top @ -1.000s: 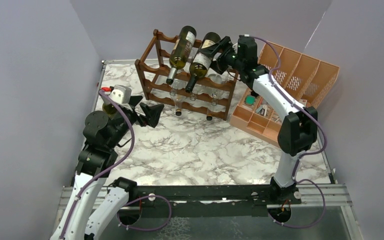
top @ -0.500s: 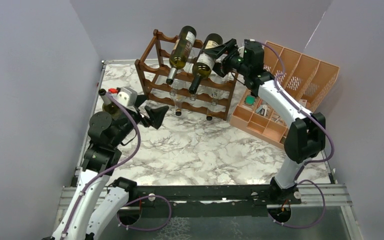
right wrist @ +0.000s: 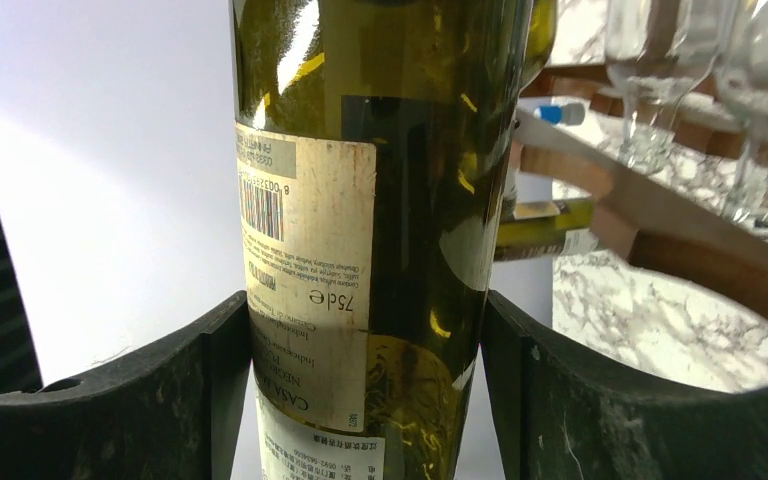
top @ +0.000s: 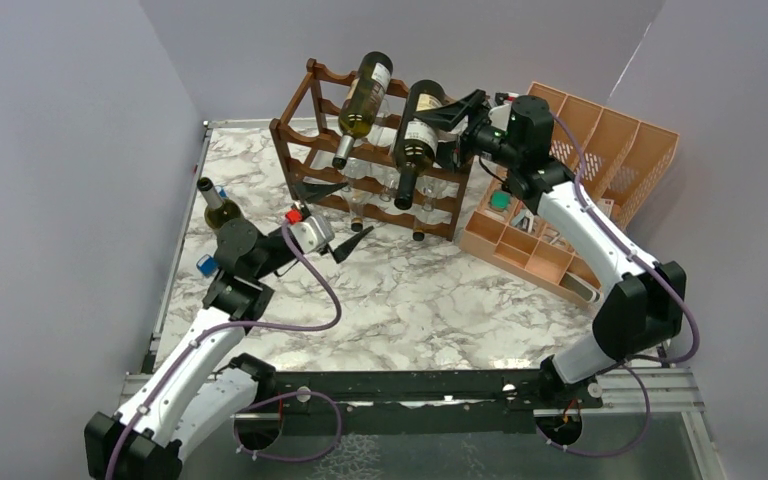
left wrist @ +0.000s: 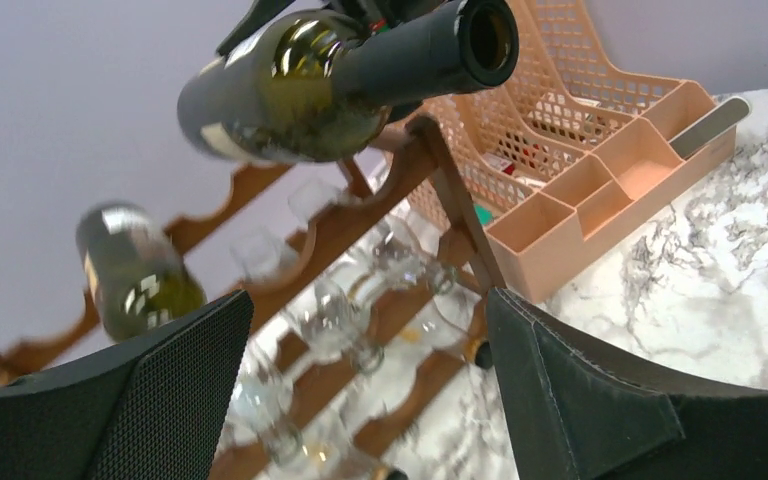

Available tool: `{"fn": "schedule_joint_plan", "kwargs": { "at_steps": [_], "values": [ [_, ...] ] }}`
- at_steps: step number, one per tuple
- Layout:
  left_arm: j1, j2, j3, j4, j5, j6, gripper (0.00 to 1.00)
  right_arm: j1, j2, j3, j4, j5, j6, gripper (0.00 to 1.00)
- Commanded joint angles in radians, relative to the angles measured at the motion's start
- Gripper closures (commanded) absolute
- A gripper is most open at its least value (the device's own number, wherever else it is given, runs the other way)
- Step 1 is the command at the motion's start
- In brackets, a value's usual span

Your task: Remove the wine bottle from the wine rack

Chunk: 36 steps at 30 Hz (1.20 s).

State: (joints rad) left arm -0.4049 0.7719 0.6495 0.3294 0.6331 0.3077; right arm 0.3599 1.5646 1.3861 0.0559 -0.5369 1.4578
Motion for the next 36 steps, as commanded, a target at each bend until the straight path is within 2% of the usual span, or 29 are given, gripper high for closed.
{"fn": "schedule_joint_plan", "kwargs": {
  "at_steps": [1,7,18,22,36],
  "values": [
    [-0.104,0.073,0.071,0.207,0.038,0.178,0.08,-0.003,-0.117,-0.013,0.049,-0.085,0.039,0.29],
    [-0.272,0.191,0.168,0.226,-0.030,0.378,0.10,-0.003,-0.193,-0.062,0.035,-0.138,0.077,0.29],
    [-0.491,0.269,0.235,0.289,-0.113,0.575,0.21,-0.003,-0.276,-0.103,-0.029,-0.132,0.094,0.29],
    [-0.524,0.278,0.250,0.290,-0.131,0.619,0.30,-0.003,-0.290,-0.121,-0.021,-0.146,0.109,0.29],
    [-0.546,0.313,0.260,0.288,-0.157,0.694,0.43,-0.003,-0.321,-0.173,0.042,-0.227,0.195,0.29]
  ]
}}
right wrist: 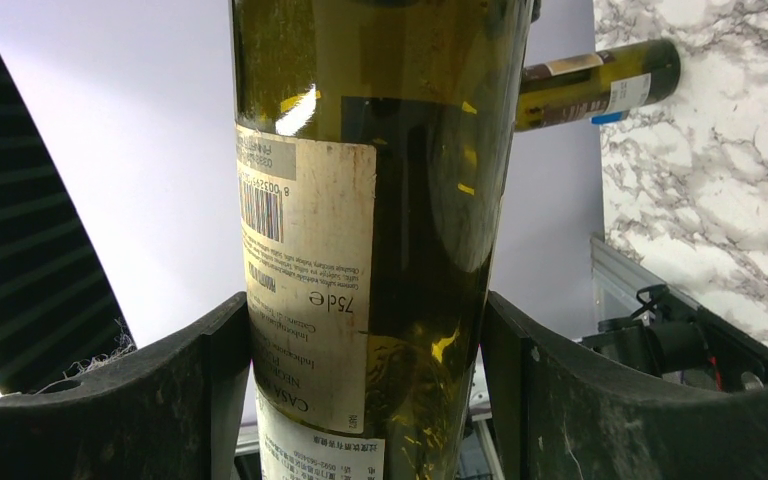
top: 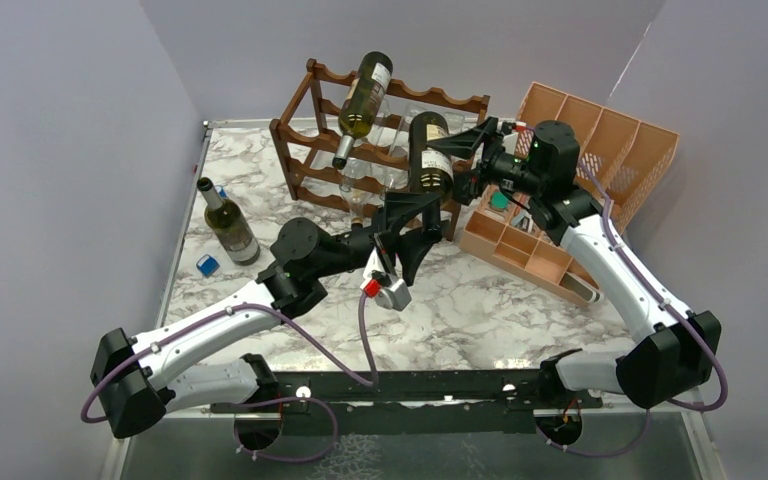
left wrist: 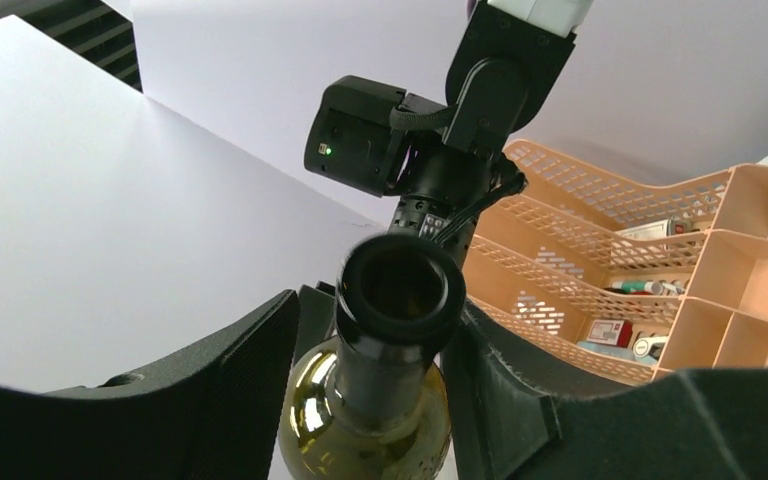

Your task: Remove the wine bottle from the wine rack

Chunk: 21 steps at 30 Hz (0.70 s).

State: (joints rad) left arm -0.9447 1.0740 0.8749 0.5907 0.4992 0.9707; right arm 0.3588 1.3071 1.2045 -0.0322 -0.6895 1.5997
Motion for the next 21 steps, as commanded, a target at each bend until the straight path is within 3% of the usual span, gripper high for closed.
{"fn": "schedule_joint_plan", "kwargs": {
  "at_steps": [1,8,14,17,21],
  "values": [
    [-0.007,0.014,0.037,0.027,-0.022,0.029,0.43,-0.001,-0.068,0.001,0.136,-0.078,0.060,0.29],
    [-0.020,0.028,0.056,0.027,-0.021,0.028,0.49,-0.001,-0.092,-0.014,0.138,-0.084,0.069,0.29],
    [-0.044,0.019,0.074,0.027,-0.037,-0.001,0.66,-0.001,-0.102,-0.033,0.139,-0.079,0.068,0.28],
    [-0.053,0.005,0.079,0.027,-0.044,-0.037,0.79,-0.002,-0.109,-0.054,0.147,-0.073,0.067,0.20],
    [-0.058,-0.016,0.086,0.027,-0.073,-0.103,0.97,-0.002,-0.119,-0.070,0.152,-0.059,0.039,0.01]
  ]
}}
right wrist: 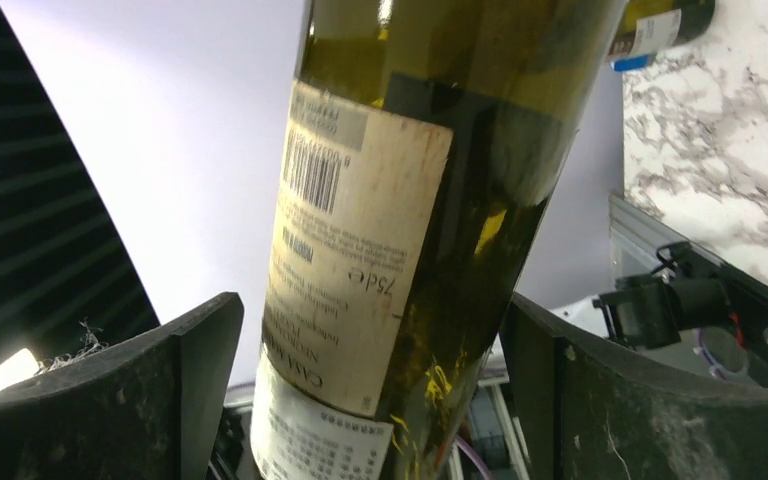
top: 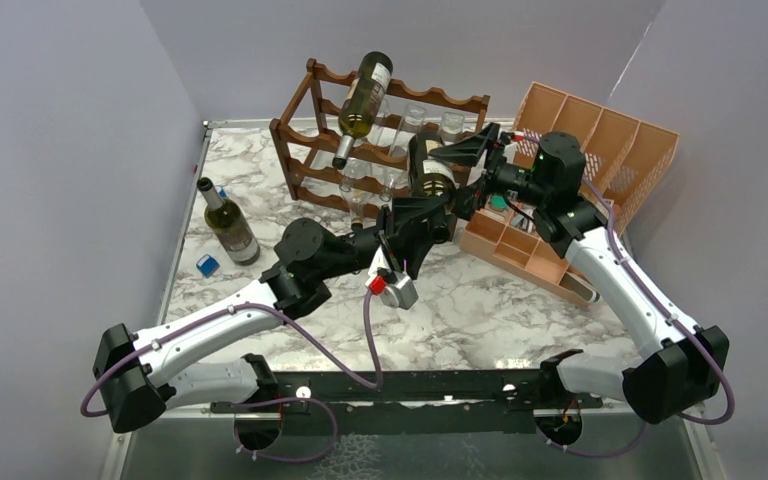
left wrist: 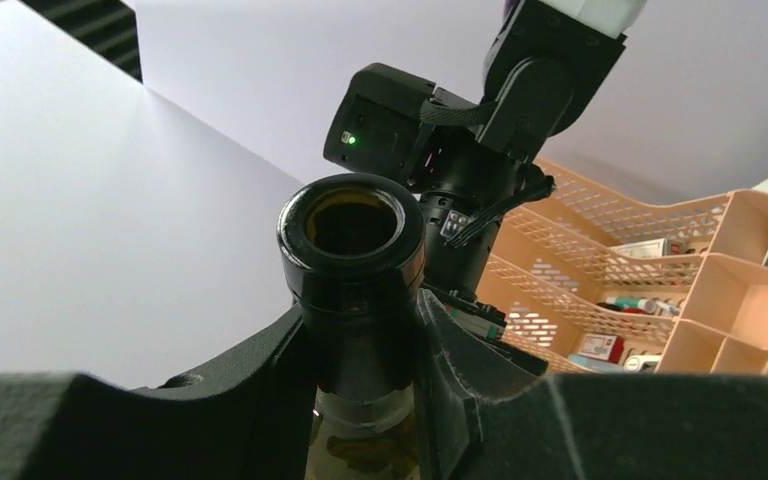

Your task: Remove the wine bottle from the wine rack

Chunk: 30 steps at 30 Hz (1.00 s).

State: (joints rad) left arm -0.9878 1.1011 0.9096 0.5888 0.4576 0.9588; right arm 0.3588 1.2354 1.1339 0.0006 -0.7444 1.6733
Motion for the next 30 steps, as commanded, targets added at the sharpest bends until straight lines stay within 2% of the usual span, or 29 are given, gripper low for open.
{"fn": "schedule_joint_plan", "kwargs": {
  "at_steps": [1,7,14,18,24,27,30],
  "values": [
    [-0.017,-0.047,0.056,0.031,-0.043,-0.114,0.98,-0.001,-0.050,0.001,0.111,0.002,-0.054,0.00],
    [-0.020,-0.071,0.111,0.031,-0.197,-0.276,1.00,-0.001,-0.072,0.010,-0.020,0.026,-0.232,0.00],
    [-0.020,-0.148,0.133,0.023,-0.434,-0.470,1.00,-0.002,-0.118,0.014,-0.169,0.054,-0.569,0.00],
    [-0.020,-0.200,0.121,-0.003,-0.521,-0.512,1.00,-0.002,-0.171,-0.068,-0.148,0.078,-0.546,0.00],
    [-0.020,-0.218,0.118,-0.019,-0.469,-0.476,1.00,-0.002,-0.157,-0.159,-0.024,0.030,-0.378,0.00],
    [-0.020,-0.219,0.145,-0.068,-0.556,-0.521,1.00,-0.001,-0.135,-0.105,-0.069,0.033,-0.458,0.01],
    [-0.021,-0.250,0.136,-0.134,-0.731,-0.586,1.00,-0.002,-0.131,-0.019,-0.217,0.092,-0.643,0.00]
  ]
}}
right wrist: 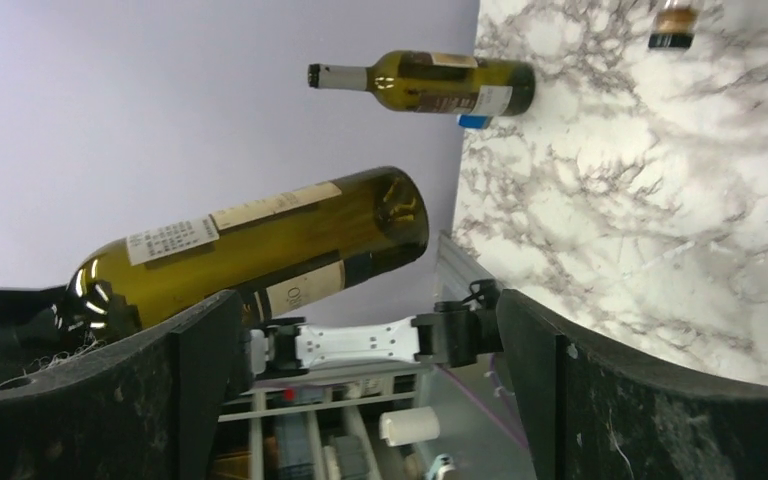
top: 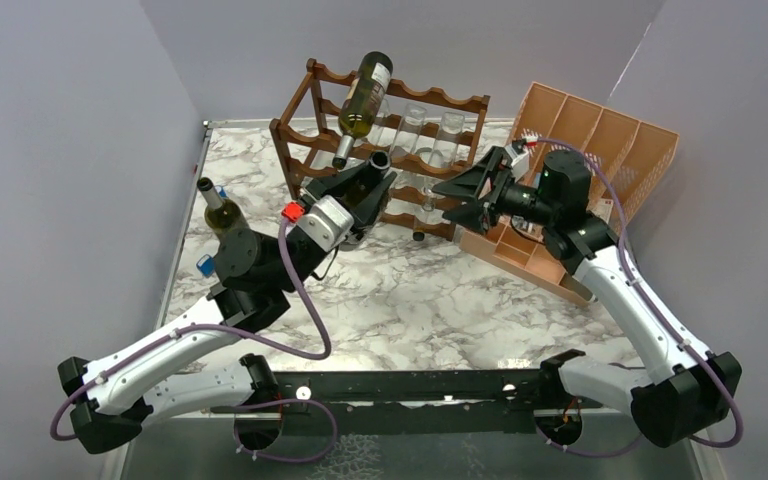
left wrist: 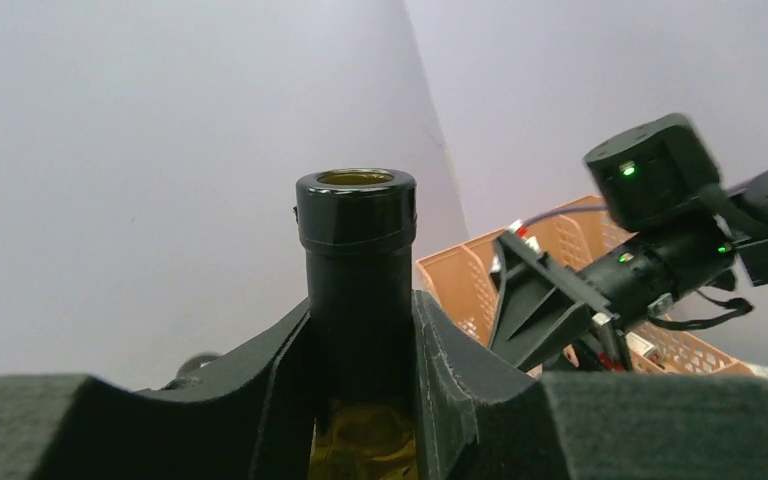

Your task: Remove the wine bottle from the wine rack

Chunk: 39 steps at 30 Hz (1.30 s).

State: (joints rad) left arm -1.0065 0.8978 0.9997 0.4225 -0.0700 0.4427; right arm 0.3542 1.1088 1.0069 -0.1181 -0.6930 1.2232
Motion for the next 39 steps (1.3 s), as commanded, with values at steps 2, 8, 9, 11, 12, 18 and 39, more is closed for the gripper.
{"fn": "schedule_joint_plan", "kwargs": {
  "at_steps": [2,8,9,11,12,18,39],
  "values": [
    [-0.001,-0.069,0.026,-0.047,-0.308,-0.094,1.00,0.003,-0.016,0.146,-0.194,0.107,-0.291,0.00],
    [0.000,-0.092,0.017,-0.361,-0.582,-0.222,1.00,0.002,-0.089,0.172,-0.342,0.312,-0.484,0.00],
    [0.000,-0.095,0.006,-0.398,-0.605,-0.243,1.00,0.002,-0.097,0.172,-0.352,0.333,-0.500,0.00],
    [0.000,-0.108,-0.024,-0.441,-0.648,-0.285,1.00,0.003,-0.112,0.171,-0.368,0.364,-0.522,0.00],
    [0.001,-0.115,-0.046,-0.450,-0.681,-0.301,1.00,0.003,-0.115,0.170,-0.374,0.376,-0.528,0.00],
    [0.054,-0.152,-0.191,-0.466,-0.831,-0.347,1.00,0.003,-0.117,0.162,-0.370,0.365,-0.539,0.00],
    [0.501,-0.479,-0.639,0.063,-0.949,-0.252,1.00,0.002,-0.144,0.195,-0.424,0.410,-0.633,0.01]
  ]
}}
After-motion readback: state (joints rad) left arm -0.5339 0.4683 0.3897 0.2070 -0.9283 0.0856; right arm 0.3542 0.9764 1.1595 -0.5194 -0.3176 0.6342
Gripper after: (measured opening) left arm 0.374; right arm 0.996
